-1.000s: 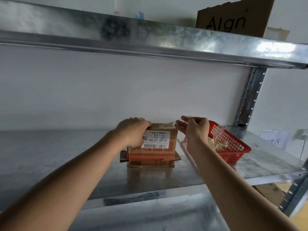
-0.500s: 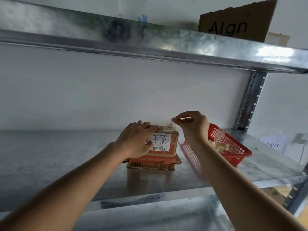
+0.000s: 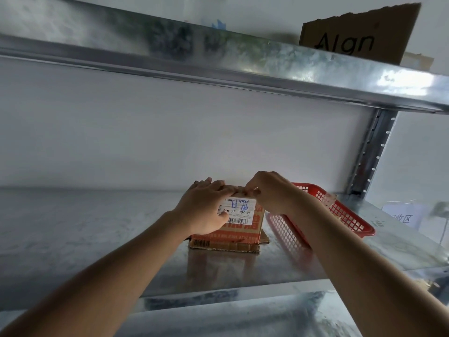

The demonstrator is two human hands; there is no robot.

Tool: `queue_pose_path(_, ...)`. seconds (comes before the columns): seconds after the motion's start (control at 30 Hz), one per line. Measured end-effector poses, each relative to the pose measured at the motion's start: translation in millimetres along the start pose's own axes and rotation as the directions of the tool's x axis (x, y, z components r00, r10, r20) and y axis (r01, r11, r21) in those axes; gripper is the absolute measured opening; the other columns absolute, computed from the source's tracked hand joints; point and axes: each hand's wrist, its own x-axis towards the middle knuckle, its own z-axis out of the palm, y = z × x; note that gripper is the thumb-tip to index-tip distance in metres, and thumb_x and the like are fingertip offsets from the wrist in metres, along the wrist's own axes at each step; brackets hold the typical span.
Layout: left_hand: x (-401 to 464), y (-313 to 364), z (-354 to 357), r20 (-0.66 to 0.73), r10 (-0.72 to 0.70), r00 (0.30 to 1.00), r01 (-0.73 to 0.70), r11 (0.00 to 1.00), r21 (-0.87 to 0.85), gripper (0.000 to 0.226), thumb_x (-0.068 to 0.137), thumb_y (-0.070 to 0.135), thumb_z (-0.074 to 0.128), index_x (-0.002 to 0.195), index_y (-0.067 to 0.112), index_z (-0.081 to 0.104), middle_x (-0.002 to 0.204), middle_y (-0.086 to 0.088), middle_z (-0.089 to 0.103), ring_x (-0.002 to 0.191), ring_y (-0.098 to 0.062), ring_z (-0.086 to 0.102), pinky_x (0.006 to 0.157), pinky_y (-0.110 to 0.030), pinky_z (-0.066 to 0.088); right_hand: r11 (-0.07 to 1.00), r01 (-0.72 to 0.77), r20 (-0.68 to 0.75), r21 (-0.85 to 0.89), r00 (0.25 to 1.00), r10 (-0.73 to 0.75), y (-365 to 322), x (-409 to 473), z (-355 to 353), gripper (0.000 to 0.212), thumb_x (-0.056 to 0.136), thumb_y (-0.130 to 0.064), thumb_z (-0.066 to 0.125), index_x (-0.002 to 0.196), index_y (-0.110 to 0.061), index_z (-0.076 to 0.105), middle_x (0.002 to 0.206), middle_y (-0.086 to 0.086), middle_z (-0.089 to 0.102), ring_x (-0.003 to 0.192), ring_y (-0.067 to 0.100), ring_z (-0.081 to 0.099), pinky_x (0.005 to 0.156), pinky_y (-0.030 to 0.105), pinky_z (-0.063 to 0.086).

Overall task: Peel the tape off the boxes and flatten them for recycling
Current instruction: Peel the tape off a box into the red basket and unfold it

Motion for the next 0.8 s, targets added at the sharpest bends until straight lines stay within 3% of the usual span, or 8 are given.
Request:
queue_pose_path(0.1, 1.2, -0.3, 1.7, -0.025, 0.007, 1.000, -0.007, 1.000, -0.002, 0.060, 0.095, 0.051, 0.060, 0.150, 0.037, 0.041, 0.140, 0.007, 0.053, 0.128, -0.023, 0.048, 0.113, -0.044, 0.039, 0.997, 0.008, -0.040, 0.072, 0.999, -0.005, 4.0, -0.4, 1.5, 0.044, 0.100, -0.015, 0.066, 0.141, -0.029, 0.060, 0.129, 0.001, 0.066, 0.108, 0.021, 0.066, 0.074, 0.023, 0.053)
queue_pose_path(0.17, 1.3, -0.6, 1.9, -0.041, 0.013, 0.999, -0.013, 1.000, -0.003, 0.058, 0.096, 0.054, 0.057, 0.149, 0.037, 0.043, 0.138, 0.008, 0.054, 0.126, -0.021, 0.049, 0.111, -0.042, 0.040, 0.987, -0.012, -0.061, 0.159, 0.998, 0.022, 5.5, -0.4, 2.8, 0.056, 0.098, -0.012, 0.069, 0.149, -0.028, 0.051, 0.133, 0.000, 0.066, 0.107, 0.021, 0.066, 0.069, 0.020, 0.053)
queue_pose_path(0.23, 0.8, -1.3, 1.6, -0.046, 0.014, 0.999, -0.014, 1.000, -0.002, 0.055, 0.098, 0.055, 0.054, 0.148, 0.037, 0.043, 0.137, 0.009, 0.054, 0.127, -0.022, 0.050, 0.112, -0.042, 0.041, 0.989, -0.028, -0.092, 0.147, 0.995, 0.042, 6.5, 1.9, 4.0, 0.047, 0.097, -0.013, 0.070, 0.142, -0.023, 0.058, 0.127, 0.000, 0.070, 0.096, 0.018, 0.067, 0.063, 0.018, 0.051)
queue_pose_path(0.37, 0.6, -2.9, 0.9, -0.028, 0.016, 0.999, -0.015, 1.000, 0.025, 0.050, 0.102, 0.048, 0.054, 0.148, 0.037, 0.041, 0.138, 0.008, 0.055, 0.129, -0.024, 0.051, 0.112, -0.045, 0.044, 0.998, -0.040, -0.167, 0.054, 0.985, 0.049, 4.7, 1.0, 4.1, 0.023, 0.096, -0.012, 0.071, 0.117, -0.021, 0.074, 0.115, -0.001, 0.074, 0.093, 0.017, 0.068, 0.069, 0.025, 0.058)
queue_pose_path(0.47, 5.7, -13.6, -4.3, 0.004, -0.003, 1.000, 0.003, 1.000, 0.021, 0.053, 0.102, 0.046, 0.054, 0.152, 0.036, 0.039, 0.133, 0.009, 0.057, 0.119, -0.017, 0.054, 0.104, -0.043, 0.050, 0.996, -0.057, -0.304, 0.070, 0.950, 0.076, 14.9, -8.2, 1.2, 0.019, 0.096, -0.010, 0.068, 0.107, -0.022, 0.077, 0.111, -0.001, 0.074, 0.086, 0.013, 0.063, 0.063, 0.012, 0.044)
queue_pose_path(0.6, 12.8, -26.0, -6.1, 0.036, -0.018, 0.999, 0.019, 0.999, -0.034, 0.057, 0.101, 0.046, 0.057, 0.154, 0.034, 0.041, 0.145, 0.009, 0.055, 0.127, -0.017, 0.054, 0.109, -0.044, 0.047, 0.983, -0.176, -0.438, 0.051, 0.881, 0.180, 47.0, -25.8, -6.4, 0.017, 0.093, -0.022, 0.076, 0.103, -0.035, 0.079, 0.128, 0.002, 0.055, 0.112, 0.021, 0.054, 0.088, 0.027, 0.048)
queue_pose_path(0.67, 15.3, -23.2, -1.4, 0.037, -0.010, 0.999, 0.012, 0.999, -0.052, 0.057, 0.101, 0.046, 0.058, 0.155, 0.035, 0.041, 0.149, 0.008, 0.051, 0.132, -0.017, 0.050, 0.113, -0.044, 0.041, 0.972, -0.200, -0.480, 0.125, 0.845, 0.235, 53.2, -30.8, -3.8, 0.014, 0.090, -0.027, 0.078, 0.102, -0.034, 0.080, 0.121, 0.003, 0.054, 0.105, 0.019, 0.052, 0.085, 0.030, 0.046)
queue_pose_path(0.8, 19.5, -18.3, 6.9, 0.032, -0.007, 0.999, 0.008, 0.998, -0.055, 0.058, 0.101, 0.048, 0.056, 0.155, 0.039, 0.038, 0.157, 0.010, 0.044, 0.145, -0.022, 0.040, 0.120, -0.048, 0.033, 0.908, -0.077, -0.603, 0.412, 0.724, 0.335, 47.6, -32.7, 11.1, 0.016, 0.088, -0.022, 0.080, 0.102, -0.029, 0.082, 0.100, -0.005, 0.078, 0.077, 0.003, 0.065, 0.073, 0.015, 0.047)
